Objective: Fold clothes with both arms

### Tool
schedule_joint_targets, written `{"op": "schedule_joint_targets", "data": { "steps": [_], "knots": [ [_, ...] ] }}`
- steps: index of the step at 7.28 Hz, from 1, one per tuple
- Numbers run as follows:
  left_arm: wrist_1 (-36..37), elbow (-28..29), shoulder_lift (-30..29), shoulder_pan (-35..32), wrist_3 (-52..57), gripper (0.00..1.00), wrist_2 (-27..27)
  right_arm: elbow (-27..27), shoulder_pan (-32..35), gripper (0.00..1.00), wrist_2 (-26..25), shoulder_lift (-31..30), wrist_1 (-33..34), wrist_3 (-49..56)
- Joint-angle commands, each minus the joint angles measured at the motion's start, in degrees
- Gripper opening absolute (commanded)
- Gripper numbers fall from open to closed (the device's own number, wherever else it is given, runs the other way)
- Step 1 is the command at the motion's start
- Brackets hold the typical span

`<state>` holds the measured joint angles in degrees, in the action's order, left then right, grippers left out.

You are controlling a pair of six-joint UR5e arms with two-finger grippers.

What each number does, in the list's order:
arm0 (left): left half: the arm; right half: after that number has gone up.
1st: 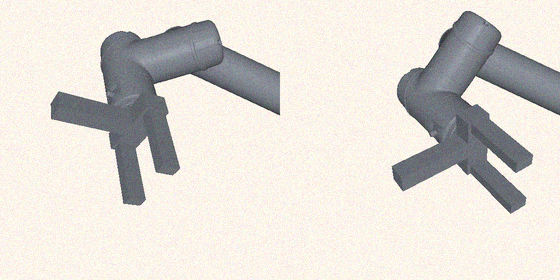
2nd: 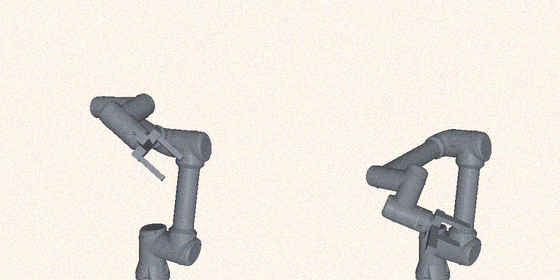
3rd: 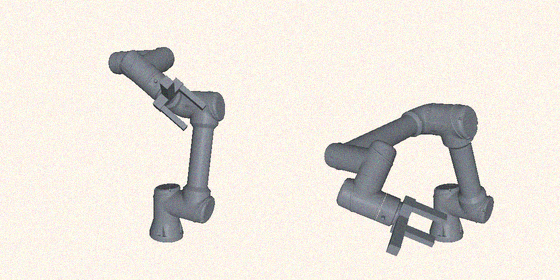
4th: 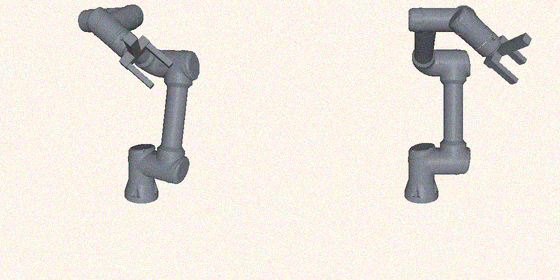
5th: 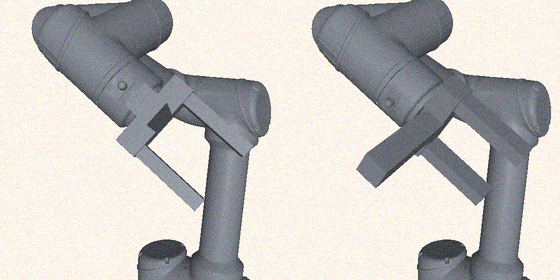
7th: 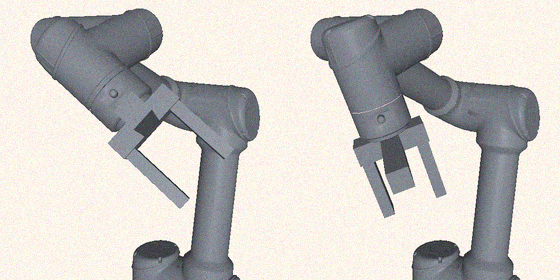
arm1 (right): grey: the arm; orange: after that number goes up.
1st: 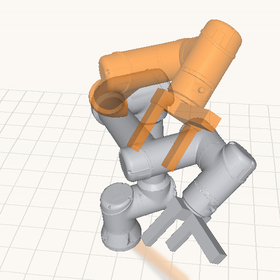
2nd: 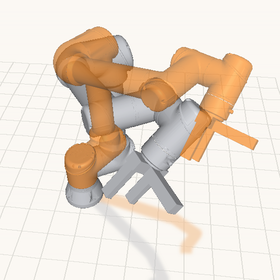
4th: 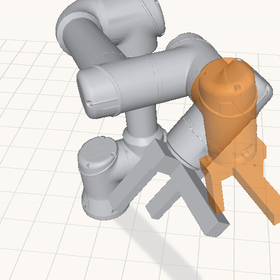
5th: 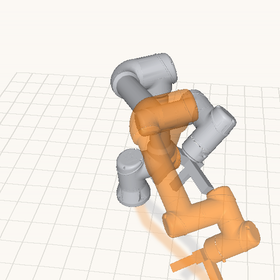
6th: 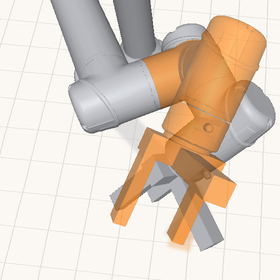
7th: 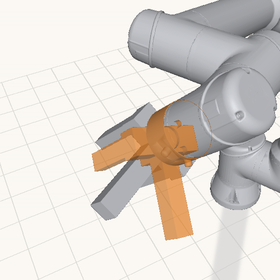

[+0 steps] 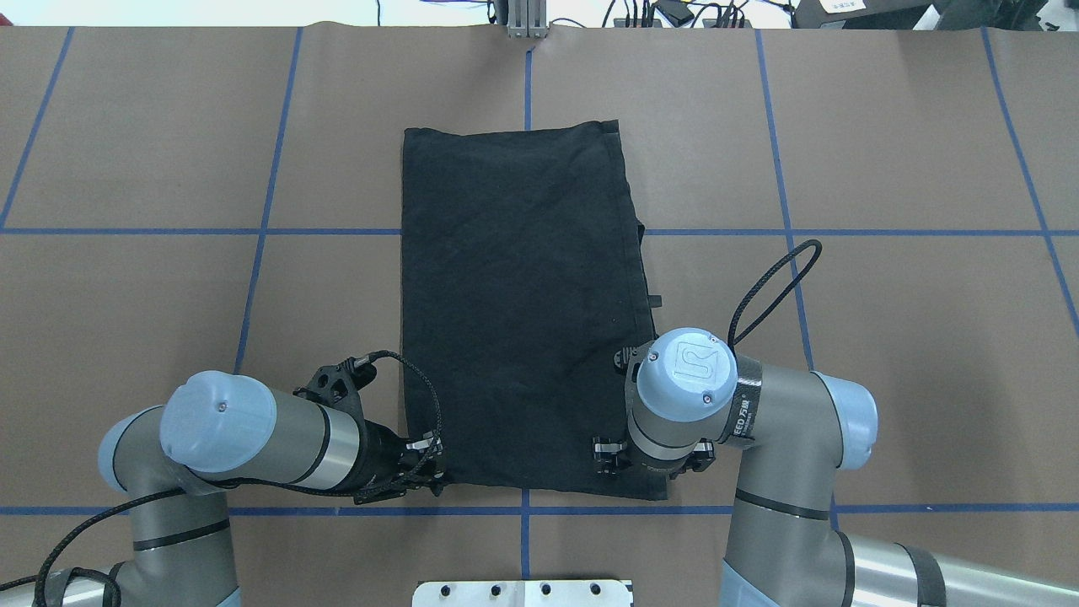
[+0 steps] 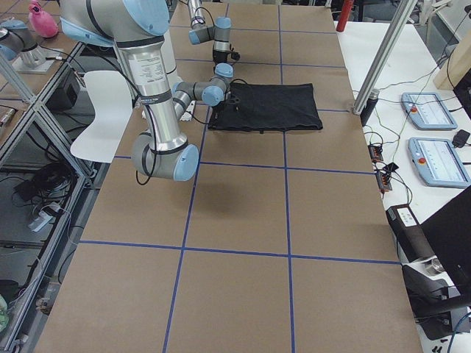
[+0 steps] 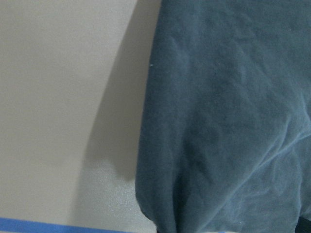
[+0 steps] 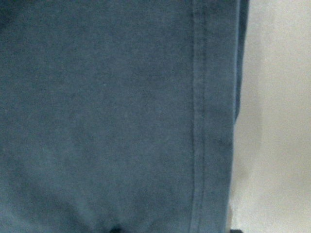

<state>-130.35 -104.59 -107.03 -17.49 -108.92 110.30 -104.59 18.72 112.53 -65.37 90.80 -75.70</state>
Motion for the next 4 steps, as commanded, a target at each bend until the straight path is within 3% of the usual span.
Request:
{"op": "schedule_joint_targets", "data": {
  "steps": [1, 4],
  "knots": [
    [0.00, 0.09, -0.02, 0.00, -0.07, 0.00, 0.00, 0.00, 0.00, 0.80, 0.15, -0.11, 0.08, -0.07],
    [0.00, 0.09, -0.02, 0.00, -0.07, 0.00, -0.09, 0.09, -0.09, 0.76, 0.06, -0.55, 0.08, -0.42]
  ]
}}
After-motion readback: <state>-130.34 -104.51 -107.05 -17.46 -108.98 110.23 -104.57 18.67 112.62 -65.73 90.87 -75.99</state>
